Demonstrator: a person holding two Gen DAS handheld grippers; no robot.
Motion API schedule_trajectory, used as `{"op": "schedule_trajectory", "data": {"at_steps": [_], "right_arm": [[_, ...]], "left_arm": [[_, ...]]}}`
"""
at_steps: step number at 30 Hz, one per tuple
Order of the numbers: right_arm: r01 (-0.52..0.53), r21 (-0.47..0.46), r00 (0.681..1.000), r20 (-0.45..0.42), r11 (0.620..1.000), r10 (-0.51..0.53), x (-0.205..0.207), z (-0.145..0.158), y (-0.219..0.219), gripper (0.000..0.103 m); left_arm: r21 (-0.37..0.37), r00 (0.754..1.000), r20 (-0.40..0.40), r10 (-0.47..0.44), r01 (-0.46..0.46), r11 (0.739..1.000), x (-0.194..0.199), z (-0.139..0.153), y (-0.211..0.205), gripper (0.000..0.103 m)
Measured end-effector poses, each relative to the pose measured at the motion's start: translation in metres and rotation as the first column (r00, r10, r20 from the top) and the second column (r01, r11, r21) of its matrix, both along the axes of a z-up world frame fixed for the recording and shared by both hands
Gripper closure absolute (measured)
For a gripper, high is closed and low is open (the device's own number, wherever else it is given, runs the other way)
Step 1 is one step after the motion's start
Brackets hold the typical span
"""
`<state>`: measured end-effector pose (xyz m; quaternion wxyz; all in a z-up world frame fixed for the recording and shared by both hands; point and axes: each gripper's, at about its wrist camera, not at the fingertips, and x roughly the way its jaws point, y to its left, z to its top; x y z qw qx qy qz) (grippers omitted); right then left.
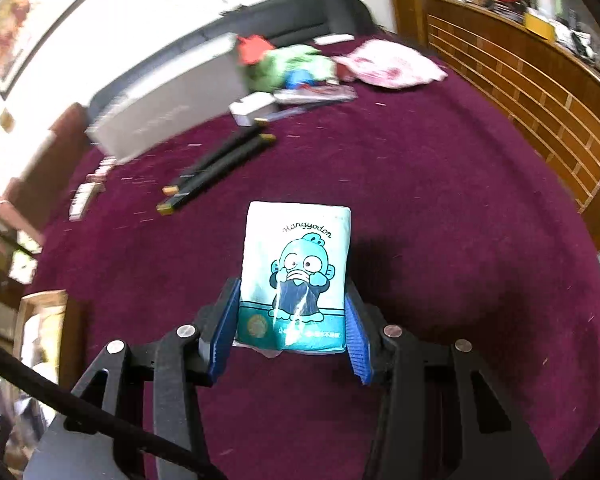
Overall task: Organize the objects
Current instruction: 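Carry the tissue pack and white bottle into the box and open both grippers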
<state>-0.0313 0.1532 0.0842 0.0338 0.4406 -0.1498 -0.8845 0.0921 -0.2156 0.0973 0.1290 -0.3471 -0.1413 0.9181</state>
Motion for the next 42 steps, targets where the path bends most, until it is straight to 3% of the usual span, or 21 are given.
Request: {"op": "schedule_trajectory", "data": {"at_steps": [9, 18, 29, 42], "right_arm": [[-0.263, -0.076, 0.963, -0.078, 0.962, 0.257, 0.034, 0.037, -0.103, 0.056], [-0.451, -0.087, 0.893, -0.05, 0.888, 0.448, 0.052, 0.027, -0.205, 0.056], [-0.537, 0.008, 0.843, 0.014, 0.843, 0.537, 0.054, 0.0, -0.281, 0.056], [-0.542, 0.22, 0.834, 0.024, 0.811, 0.551, 0.039, -0.019, -0.328, 0.056]], "left_arm": [[-0.023, 0.994, -0.027, 0.107, -0.107, 0.994, 0.018, 0.005, -0.039, 0.074], [-0.039, 0.993, -0.015, 0.117, -0.118, 0.992, 0.016, -0.01, -0.055, 0.074], [-0.055, 0.99, 0.048, 0.13, -0.128, 0.99, -0.016, -0.036, -0.07, 0.074], [-0.09, 0.99, 0.081, 0.116, -0.109, 0.99, -0.035, -0.051, -0.07, 0.074]]}}
